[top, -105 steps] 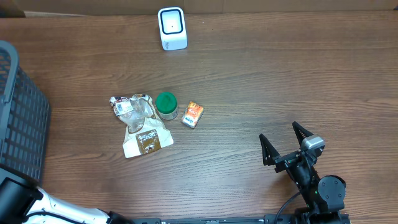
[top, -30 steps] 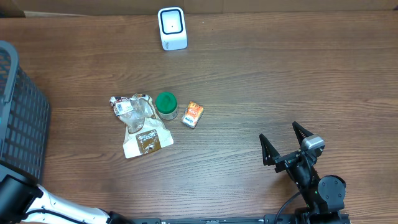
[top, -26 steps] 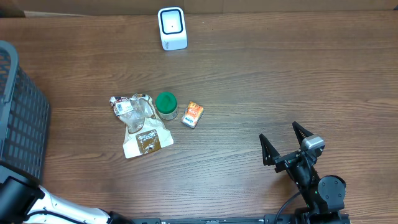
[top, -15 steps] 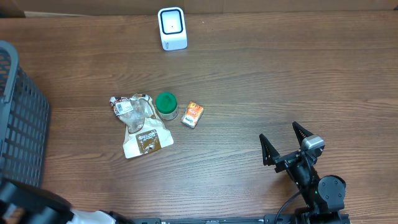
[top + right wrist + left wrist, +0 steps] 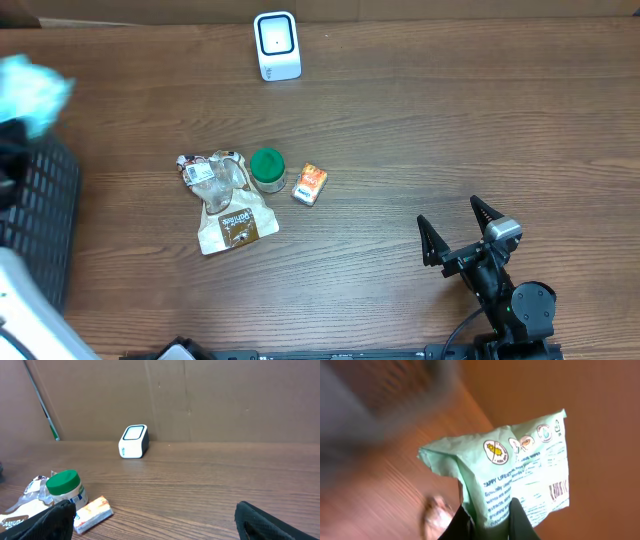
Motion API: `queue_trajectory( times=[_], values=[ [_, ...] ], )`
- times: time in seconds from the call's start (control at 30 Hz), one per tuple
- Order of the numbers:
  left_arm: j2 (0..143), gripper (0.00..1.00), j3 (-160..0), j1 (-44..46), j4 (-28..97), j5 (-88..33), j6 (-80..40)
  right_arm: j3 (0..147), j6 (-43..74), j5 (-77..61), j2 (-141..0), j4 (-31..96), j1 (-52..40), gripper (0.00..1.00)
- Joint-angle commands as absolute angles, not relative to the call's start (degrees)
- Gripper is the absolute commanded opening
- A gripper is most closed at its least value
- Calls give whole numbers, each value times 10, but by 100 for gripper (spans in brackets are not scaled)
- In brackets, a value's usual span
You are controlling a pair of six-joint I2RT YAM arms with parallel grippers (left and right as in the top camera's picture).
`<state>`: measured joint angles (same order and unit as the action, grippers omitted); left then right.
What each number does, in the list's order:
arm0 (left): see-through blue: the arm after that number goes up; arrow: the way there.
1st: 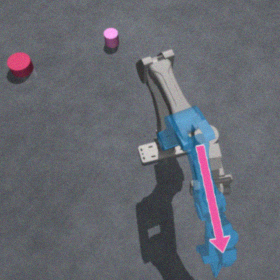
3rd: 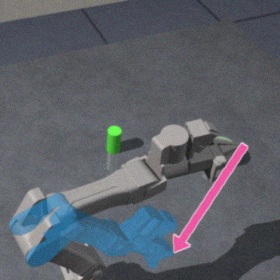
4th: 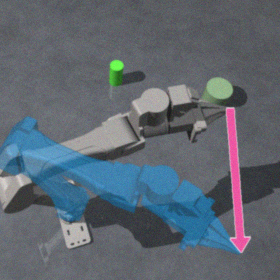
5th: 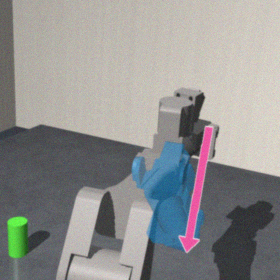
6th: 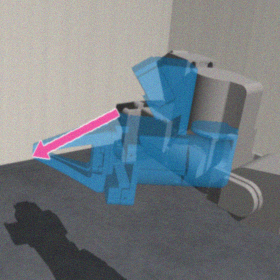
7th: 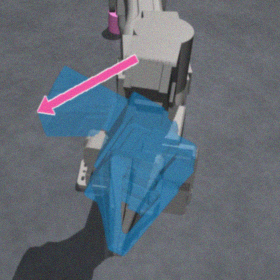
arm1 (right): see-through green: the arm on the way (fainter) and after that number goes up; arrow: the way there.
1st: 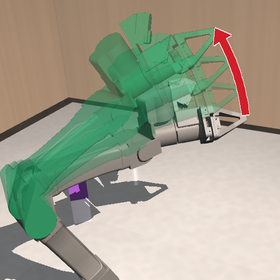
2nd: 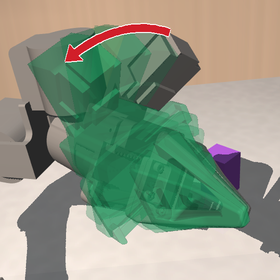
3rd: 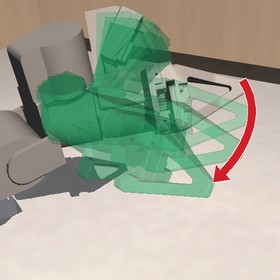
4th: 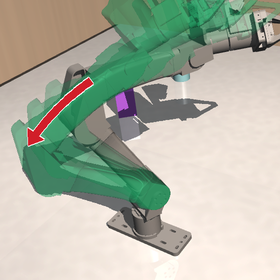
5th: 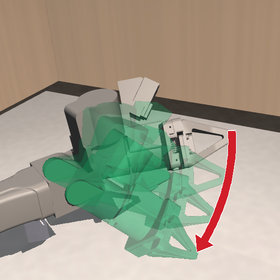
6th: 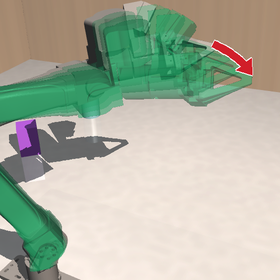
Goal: Scan the item barcode
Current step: 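Carry the wipes packet and lay it right of the orange packet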
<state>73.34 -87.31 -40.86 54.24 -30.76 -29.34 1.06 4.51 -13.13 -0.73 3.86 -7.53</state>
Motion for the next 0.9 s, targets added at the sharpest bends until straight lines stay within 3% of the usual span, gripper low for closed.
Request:
queue_trajectory(
  times=[0.0,0.2,0.43,0.87],
  values=[
    [731,4,-874,-297,581,-317,-228,5,49,-129,-2,35,-73,100],
    [773,4,-867,-74,636,-222,-208,5,49,-129,-2,35,-73,100],
    [885,4,-867,95,617,-226,-215,5,49,-129,-2,35,-73,100],
    [1091,4,-867,231,583,-251,-236,5,49,-129,-2,35,-73,100]
  ],
)
